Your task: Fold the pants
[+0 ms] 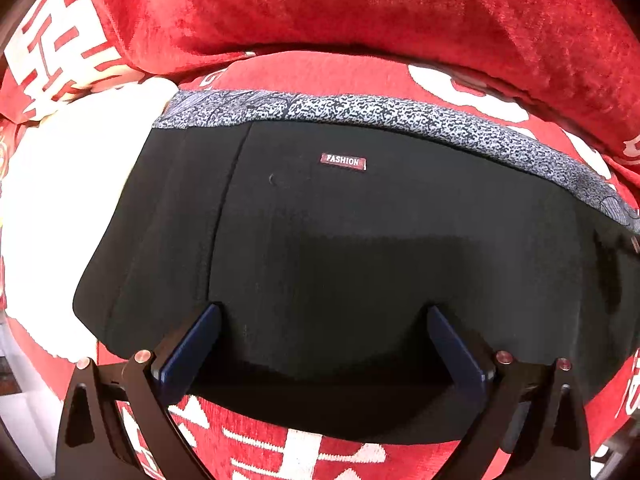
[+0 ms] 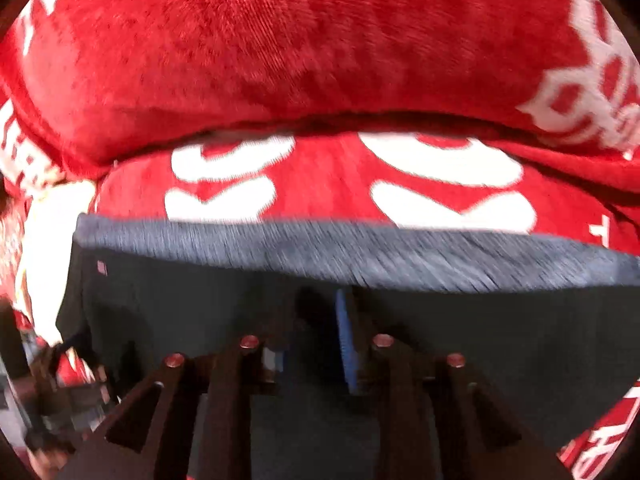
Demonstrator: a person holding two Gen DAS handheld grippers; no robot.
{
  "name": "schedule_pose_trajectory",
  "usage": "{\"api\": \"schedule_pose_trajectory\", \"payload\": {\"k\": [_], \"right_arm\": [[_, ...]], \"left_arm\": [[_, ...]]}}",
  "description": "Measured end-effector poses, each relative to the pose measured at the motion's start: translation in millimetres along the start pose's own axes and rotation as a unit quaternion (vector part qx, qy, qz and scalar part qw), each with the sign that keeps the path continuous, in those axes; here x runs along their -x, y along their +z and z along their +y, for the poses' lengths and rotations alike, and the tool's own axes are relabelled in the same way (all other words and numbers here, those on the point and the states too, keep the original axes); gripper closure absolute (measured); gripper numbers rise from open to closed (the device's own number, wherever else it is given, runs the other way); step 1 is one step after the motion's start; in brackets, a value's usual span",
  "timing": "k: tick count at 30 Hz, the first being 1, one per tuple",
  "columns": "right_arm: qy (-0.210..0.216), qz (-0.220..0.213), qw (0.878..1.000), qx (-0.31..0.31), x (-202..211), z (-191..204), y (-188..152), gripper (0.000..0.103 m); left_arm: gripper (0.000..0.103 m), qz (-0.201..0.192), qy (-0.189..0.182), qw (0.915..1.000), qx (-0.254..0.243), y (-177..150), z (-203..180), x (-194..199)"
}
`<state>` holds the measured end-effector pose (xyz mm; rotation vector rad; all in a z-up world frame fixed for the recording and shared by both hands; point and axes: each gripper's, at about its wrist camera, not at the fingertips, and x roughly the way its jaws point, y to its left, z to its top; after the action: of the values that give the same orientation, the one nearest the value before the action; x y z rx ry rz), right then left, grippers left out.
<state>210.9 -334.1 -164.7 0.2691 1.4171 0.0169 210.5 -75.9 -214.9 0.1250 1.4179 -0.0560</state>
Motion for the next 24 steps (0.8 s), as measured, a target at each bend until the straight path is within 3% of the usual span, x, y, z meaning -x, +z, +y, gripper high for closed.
{"api": "schedule_pose_trajectory", "payload": {"k": [2, 9, 15, 24], "right_arm": [[-0.001, 0.006, 1.000, 0.000, 9.0, -8.4, -16.9, 0.062], [0.001, 0.042, 0.998, -0.046, 15.9, -45.0, -64.9, 0.062], [0.017, 0.037, 0.996, -0.076, 27.9, -67.2, -83.2, 0.062], [0.031, 0.036, 0.993, -0.113, 50.5, -103.3, -102.2, 0.062]], "left_arm": [[0.000, -0.001, 0.003, 1.0000, 0.002, -0.6, -0.2, 0.0], [0.000, 0.006, 0.018, 0.9997, 0.012, -1.6, -7.1, 3.9], [0.000, 0.030, 0.030, 0.9988, 0.023, -4.5, -14.7, 13.7], [0.000, 0.036, 0.022, 0.9986, -0.031, -14.1, -69.6, 49.5]]}}
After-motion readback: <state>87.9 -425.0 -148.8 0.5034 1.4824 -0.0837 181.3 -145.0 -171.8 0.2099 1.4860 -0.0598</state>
